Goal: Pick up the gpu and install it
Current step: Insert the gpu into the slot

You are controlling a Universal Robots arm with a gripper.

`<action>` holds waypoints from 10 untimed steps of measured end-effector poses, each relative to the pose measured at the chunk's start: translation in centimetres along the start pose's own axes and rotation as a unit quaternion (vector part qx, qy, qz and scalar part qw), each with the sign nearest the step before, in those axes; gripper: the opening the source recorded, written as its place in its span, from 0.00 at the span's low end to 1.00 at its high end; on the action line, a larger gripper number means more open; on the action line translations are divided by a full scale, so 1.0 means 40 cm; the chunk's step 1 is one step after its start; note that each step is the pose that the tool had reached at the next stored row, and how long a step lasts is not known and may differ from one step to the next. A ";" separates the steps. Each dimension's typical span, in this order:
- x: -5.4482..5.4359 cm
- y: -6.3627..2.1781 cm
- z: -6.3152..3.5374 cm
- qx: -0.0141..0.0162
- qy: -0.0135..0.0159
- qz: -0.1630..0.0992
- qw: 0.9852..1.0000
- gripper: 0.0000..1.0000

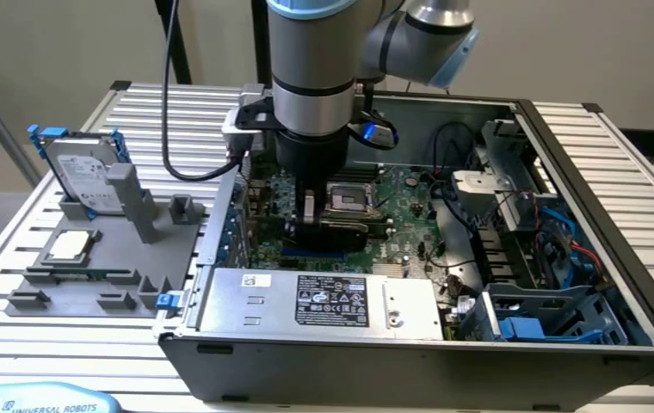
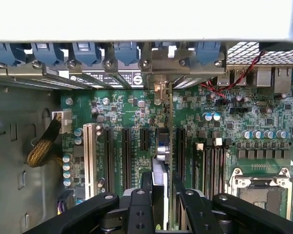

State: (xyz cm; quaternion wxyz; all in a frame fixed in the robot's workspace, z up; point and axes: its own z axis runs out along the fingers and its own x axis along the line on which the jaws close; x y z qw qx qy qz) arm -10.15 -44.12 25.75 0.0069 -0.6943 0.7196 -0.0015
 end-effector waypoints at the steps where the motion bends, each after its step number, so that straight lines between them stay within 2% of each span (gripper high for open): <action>1: 0.000 0.000 0.002 0.000 0.000 0.000 1.000 0.27; 10: -0.003 0.000 0.011 -0.001 0.000 0.000 1.000 0.27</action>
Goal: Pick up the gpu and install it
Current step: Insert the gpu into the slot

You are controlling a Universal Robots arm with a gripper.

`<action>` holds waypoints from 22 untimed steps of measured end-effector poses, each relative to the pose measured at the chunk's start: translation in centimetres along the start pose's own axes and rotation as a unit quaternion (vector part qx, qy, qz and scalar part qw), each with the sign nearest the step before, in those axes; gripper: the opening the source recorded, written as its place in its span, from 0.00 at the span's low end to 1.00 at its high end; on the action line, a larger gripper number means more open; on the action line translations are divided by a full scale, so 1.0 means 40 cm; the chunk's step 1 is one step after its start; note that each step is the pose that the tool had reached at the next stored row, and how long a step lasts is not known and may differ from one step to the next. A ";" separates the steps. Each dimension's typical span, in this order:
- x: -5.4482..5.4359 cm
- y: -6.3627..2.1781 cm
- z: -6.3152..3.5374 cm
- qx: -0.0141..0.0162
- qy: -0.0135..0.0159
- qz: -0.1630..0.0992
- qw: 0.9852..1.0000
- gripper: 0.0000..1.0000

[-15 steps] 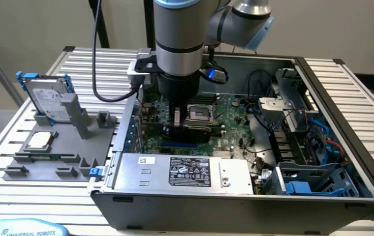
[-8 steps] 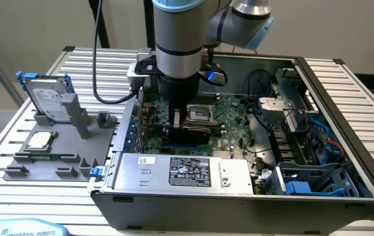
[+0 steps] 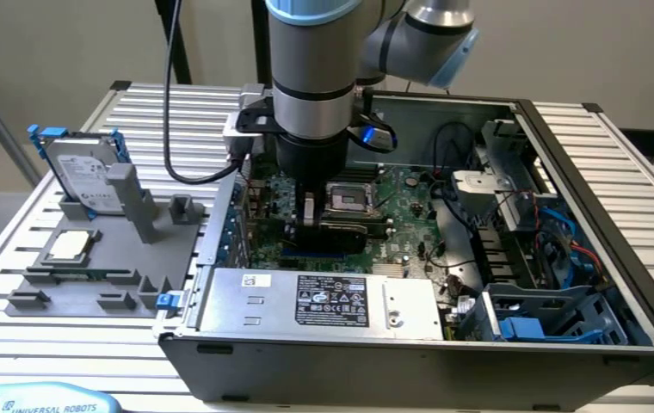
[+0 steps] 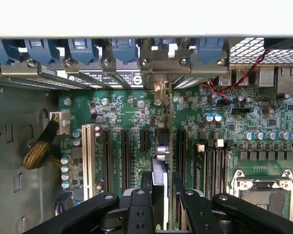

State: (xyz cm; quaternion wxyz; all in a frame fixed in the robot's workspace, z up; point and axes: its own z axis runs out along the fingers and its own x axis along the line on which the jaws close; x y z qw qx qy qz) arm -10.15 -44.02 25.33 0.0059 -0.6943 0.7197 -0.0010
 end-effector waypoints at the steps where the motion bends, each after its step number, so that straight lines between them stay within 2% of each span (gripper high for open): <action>1: -0.001 0.000 0.001 0.000 0.000 0.000 1.000 0.27; 14: -0.002 0.002 0.005 0.000 0.000 0.000 1.000 0.27; 22: 0.007 0.001 0.004 -0.001 0.000 0.000 1.000 0.27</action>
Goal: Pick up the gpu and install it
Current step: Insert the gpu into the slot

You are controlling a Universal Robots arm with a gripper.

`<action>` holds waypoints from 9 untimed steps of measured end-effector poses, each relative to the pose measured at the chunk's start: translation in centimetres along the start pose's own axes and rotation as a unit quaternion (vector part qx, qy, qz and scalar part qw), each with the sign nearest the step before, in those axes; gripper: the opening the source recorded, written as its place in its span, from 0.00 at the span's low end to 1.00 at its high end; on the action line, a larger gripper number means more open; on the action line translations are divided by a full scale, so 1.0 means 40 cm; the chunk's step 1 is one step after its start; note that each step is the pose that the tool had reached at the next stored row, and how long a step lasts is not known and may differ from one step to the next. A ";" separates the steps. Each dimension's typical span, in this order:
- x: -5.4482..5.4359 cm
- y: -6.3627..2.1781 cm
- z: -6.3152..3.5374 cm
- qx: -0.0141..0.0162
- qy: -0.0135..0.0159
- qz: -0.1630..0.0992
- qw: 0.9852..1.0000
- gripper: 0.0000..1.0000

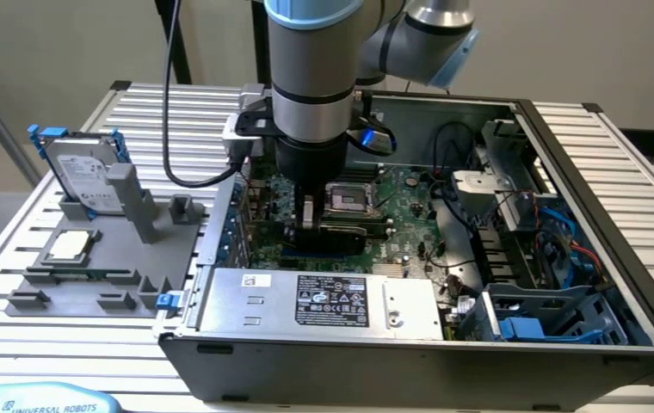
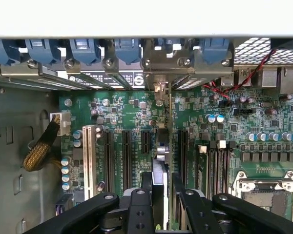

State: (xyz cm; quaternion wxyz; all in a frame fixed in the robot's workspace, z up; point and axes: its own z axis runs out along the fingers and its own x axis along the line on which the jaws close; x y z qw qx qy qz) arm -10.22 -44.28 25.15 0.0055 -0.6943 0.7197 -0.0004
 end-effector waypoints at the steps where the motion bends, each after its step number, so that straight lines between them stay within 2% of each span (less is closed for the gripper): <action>1: 0.000 0.000 0.000 0.000 0.000 0.000 1.000 0.27; 9: -0.002 0.000 0.003 0.000 0.000 0.000 1.000 0.27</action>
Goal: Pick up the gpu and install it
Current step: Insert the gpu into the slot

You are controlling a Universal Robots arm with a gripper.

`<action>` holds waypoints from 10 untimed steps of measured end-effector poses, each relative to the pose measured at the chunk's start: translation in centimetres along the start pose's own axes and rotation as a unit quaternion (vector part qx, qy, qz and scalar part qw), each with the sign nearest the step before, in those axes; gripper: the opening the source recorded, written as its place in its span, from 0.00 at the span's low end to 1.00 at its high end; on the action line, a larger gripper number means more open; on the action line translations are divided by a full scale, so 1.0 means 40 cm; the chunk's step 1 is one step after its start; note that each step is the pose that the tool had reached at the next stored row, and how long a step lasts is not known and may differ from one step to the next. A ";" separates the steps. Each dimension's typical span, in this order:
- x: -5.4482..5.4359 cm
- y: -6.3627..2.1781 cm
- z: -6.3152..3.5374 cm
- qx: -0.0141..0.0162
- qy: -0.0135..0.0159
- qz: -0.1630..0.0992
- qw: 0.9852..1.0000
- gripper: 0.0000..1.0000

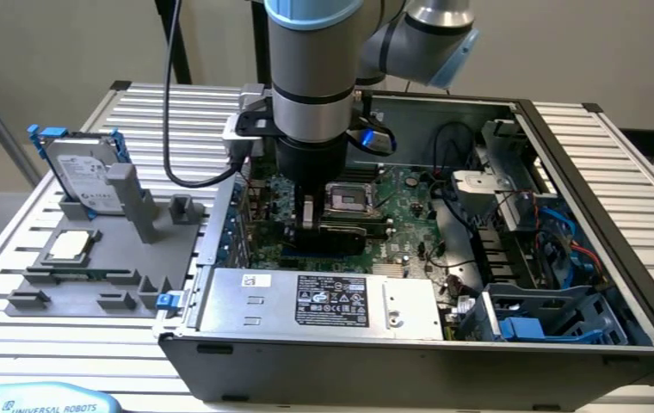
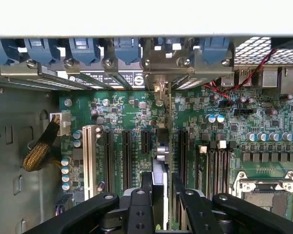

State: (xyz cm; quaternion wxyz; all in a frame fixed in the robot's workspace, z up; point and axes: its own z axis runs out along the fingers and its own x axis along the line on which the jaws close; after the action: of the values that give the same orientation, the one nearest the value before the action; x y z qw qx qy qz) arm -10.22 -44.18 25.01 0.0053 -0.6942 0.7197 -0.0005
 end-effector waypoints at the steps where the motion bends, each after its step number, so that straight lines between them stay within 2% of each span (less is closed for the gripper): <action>1: -0.001 0.000 0.000 0.000 0.000 0.000 1.000 0.27; 10: -0.003 0.001 0.005 0.000 0.000 0.001 1.000 0.27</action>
State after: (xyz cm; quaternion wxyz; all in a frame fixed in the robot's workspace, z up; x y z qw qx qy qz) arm -10.25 -44.05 24.82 0.0057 -0.6938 0.7201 -0.0004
